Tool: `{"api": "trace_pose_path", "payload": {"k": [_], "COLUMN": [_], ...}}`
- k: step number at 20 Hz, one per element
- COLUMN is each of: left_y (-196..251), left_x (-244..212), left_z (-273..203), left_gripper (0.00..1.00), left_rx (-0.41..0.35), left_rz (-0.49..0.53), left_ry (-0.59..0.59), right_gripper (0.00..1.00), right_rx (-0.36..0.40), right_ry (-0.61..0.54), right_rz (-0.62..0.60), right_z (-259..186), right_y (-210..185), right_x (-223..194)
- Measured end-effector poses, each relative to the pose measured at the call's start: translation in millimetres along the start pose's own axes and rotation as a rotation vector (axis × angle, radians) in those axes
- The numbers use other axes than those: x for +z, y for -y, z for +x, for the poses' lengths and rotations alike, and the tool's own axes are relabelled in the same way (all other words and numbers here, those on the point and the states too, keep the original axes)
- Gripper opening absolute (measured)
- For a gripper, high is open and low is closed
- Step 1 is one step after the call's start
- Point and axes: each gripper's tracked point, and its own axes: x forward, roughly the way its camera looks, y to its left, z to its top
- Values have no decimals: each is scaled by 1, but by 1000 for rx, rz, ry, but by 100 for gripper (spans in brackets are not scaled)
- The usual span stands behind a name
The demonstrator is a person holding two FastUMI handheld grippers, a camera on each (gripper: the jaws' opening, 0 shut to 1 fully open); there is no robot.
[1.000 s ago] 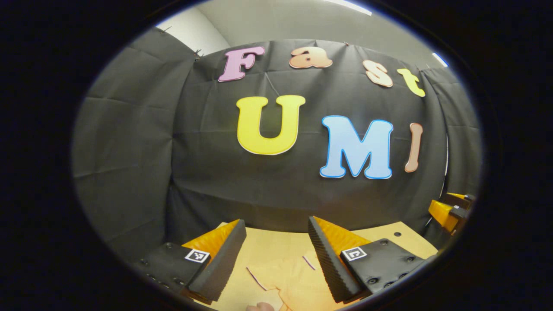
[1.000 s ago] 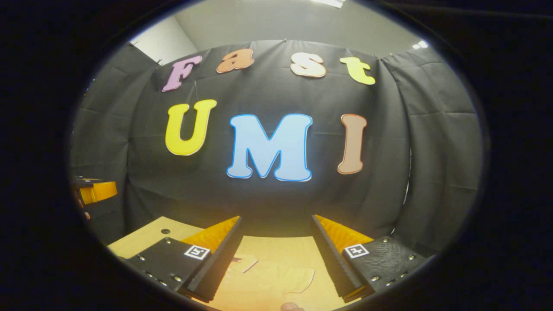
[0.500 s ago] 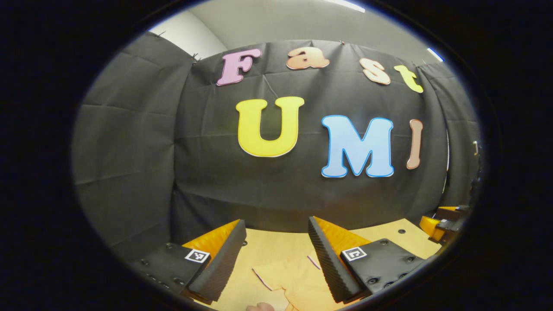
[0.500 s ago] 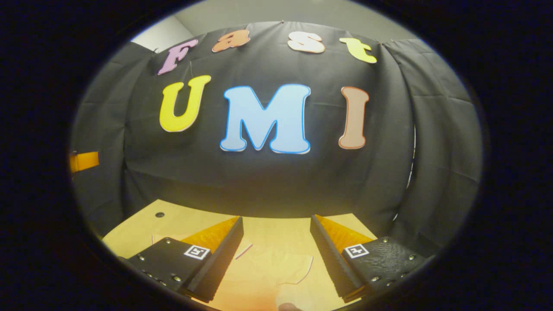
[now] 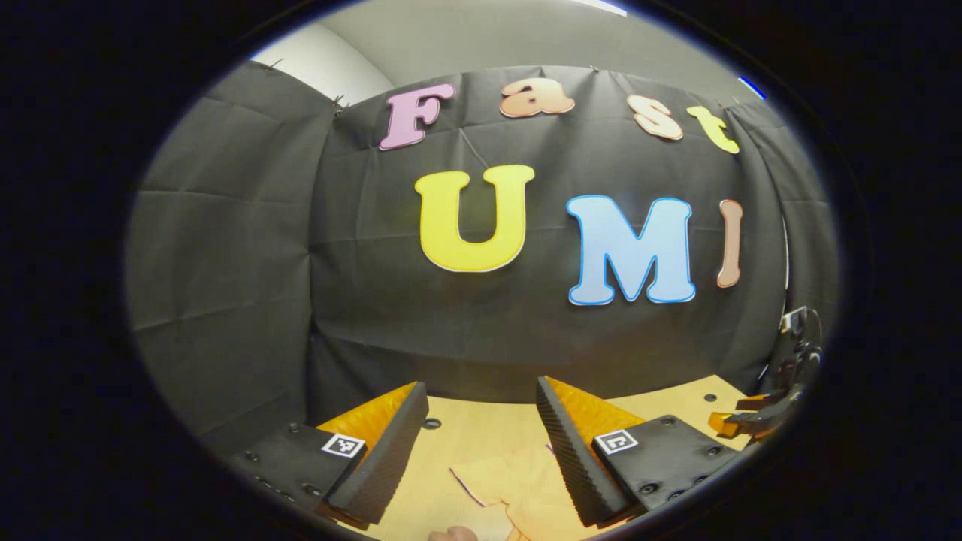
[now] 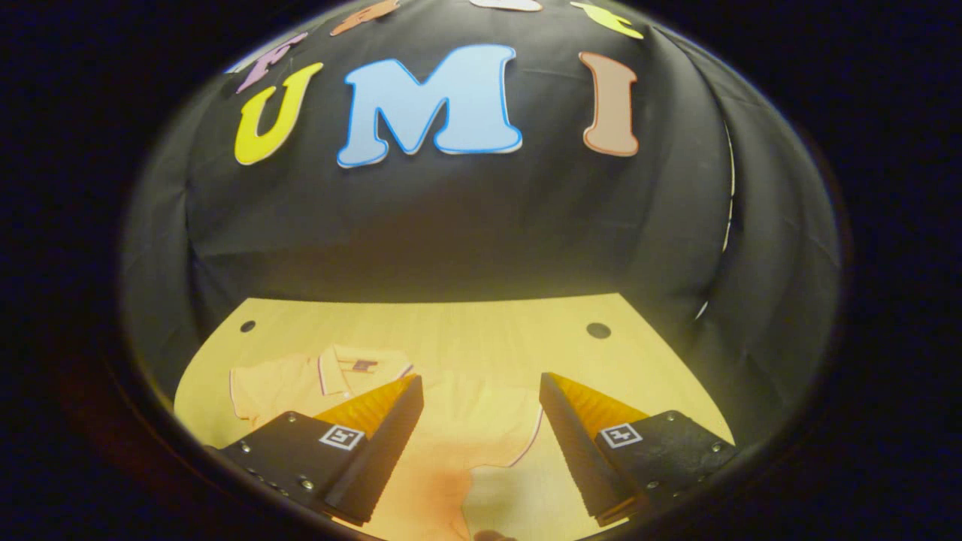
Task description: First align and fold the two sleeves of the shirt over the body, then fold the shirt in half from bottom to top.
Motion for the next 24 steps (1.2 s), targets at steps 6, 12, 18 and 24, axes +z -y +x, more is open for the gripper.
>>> {"api": "trace_pose_path", "payload": {"k": [6,12,18,24], "left_y": [-1,-5,-5,-6], "left_x": [-2,-5,-13,-19], "left_z": [0,0,0,0], "left_gripper": [94,94,95,95], "left_rx": [13,25,30,38], "left_rz": [2,-4,-28,-25], "left_ry": [-7,-17,-41,-58], "right_gripper": [98,98,98,77], "right_rx": [-26,-55,-79,-75], "right_ry": [-233,-365,-426,-444], "right_rz": [58,148,167,122], "right_z": [58,86,95,94], "right_y": [13,22,30,36], "right_x": [-71,-118,-139,-142]}}
